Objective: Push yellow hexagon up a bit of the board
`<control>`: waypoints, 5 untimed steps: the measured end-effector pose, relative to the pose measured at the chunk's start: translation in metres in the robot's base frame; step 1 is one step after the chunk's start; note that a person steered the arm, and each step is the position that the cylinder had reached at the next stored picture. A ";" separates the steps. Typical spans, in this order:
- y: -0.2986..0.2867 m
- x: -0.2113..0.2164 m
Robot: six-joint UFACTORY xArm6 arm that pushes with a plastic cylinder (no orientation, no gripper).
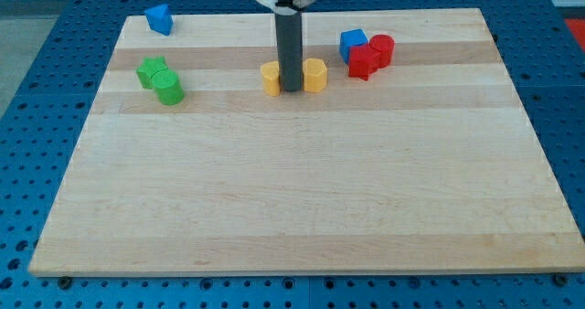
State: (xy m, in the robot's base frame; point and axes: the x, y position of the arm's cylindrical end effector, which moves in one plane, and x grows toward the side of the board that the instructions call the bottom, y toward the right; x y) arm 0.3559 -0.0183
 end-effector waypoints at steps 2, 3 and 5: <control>0.023 0.049; 0.056 0.046; 0.015 -0.053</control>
State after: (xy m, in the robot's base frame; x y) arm 0.3026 -0.0029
